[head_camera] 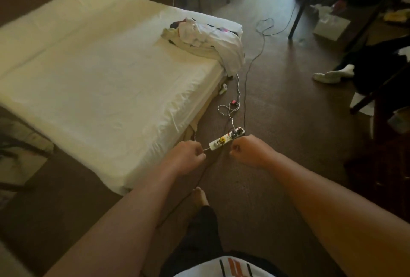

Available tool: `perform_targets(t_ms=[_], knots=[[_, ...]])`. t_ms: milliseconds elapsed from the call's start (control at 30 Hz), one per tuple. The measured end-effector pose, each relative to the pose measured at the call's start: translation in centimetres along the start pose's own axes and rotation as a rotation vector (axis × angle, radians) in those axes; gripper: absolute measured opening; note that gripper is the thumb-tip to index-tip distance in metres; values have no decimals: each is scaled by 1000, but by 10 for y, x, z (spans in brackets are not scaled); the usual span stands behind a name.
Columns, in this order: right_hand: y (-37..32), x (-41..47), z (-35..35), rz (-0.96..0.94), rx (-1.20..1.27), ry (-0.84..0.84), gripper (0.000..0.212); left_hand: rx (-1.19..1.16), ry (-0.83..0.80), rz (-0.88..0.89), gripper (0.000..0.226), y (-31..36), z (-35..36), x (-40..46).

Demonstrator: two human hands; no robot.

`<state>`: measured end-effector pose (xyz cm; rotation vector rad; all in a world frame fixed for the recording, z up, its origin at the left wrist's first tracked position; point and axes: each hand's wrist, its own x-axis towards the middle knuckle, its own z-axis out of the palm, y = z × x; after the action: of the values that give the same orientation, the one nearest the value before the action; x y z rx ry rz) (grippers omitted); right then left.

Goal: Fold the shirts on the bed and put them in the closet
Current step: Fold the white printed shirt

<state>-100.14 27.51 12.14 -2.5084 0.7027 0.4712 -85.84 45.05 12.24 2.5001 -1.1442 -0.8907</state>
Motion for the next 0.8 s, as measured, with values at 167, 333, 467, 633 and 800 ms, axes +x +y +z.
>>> perform_targets(t_ms=[167, 333, 467, 633, 800], knots=[[-6, 105, -33, -18, -23, 12, 20, -146, 42, -32, 19, -25, -50, 89], [-33, 225, -83, -17, -34, -3, 21, -169, 68, -75, 15, -58, -132, 190], [-66, 303, -122, -77, -45, -15, 23, -135, 69, -100, 20, -83, -195, 245], [-97, 379, -165, -140, -80, -7, 23, -79, 82, -114, 23, -116, -250, 297], [-118, 452, -203, -196, -139, 4, 29, -2, 72, -166, 24, -147, -291, 343]])
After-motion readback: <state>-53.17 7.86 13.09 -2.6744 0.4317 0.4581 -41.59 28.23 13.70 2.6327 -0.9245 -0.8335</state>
